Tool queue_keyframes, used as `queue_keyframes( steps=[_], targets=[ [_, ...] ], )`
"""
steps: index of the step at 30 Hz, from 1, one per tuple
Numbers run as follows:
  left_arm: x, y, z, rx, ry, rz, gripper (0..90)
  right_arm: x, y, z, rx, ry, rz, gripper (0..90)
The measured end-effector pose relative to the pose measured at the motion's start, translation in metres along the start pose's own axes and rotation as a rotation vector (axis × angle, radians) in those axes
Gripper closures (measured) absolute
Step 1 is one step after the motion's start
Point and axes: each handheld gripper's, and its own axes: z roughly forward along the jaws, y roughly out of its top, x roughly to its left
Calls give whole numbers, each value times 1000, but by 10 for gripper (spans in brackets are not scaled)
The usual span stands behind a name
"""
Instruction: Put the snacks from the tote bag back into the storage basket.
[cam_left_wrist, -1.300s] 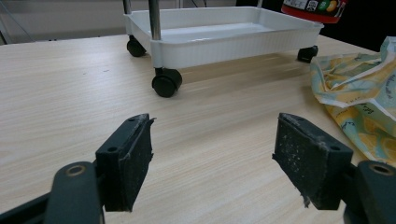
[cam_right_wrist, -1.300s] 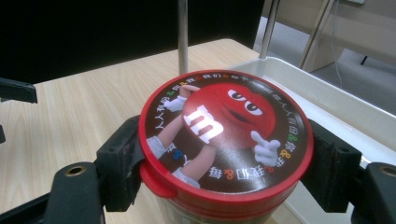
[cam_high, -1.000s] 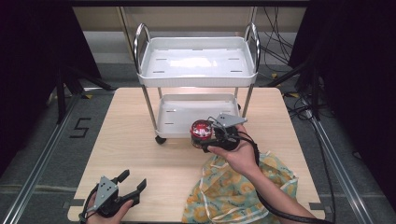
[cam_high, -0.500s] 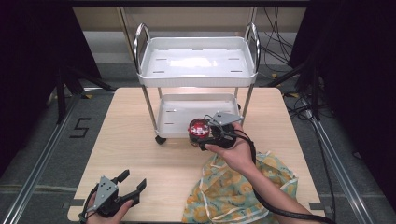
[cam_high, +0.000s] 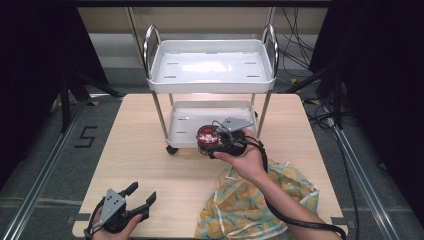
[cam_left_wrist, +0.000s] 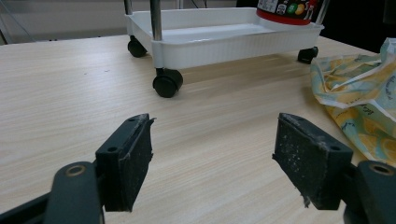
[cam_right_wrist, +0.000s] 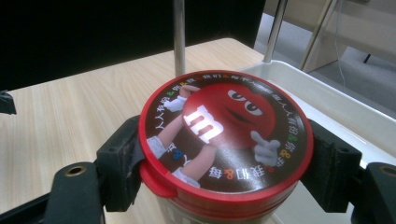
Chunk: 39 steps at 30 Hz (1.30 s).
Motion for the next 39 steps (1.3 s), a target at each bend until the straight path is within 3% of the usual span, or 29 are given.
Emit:
queue_keyframes(
  steps=[2, 4, 5, 21, 24, 26, 29, 32, 33, 36, 39],
  targets=[
    [0, 0, 0, 0, 0, 0, 271, 0, 1, 1, 6, 9, 21, 265],
    [0, 0, 0, 2, -2, 3, 271, -2, 2, 1, 10, 3, -6, 265],
    [0, 0, 0, 2, -3, 5, 271, -1, 2, 2, 3, -3, 11, 265],
    [0, 0, 1, -8, -5, 1, 271, -3, 7, 15, 31, 7, 21, 265],
    [0, 0, 1, -8, -5, 0, 271, -4, 8, 18, 3, -5, 2, 265],
    [0, 0, 1, -8, -5, 0, 271, -3, 8, 18, 18, 6, 26, 265],
    [1, 0, 1, -9, -7, 14, 271, -4, 10, 21, 3, -4, -9, 265],
    [1, 0, 1, -12, -8, 14, 271, -3, 11, 23, 25, 11, 22, 265],
    [1, 0, 1, -10, -6, 14, 271, -4, 11, 23, 25, 4, -2, 265],
    [1, 0, 1, -10, -6, 11, 271, -3, 12, 25, 41, 13, 16, 265],
    [1, 0, 1, -10, -5, 10, 271, -4, 13, 27, 30, 10, -1, 265]
  ],
)
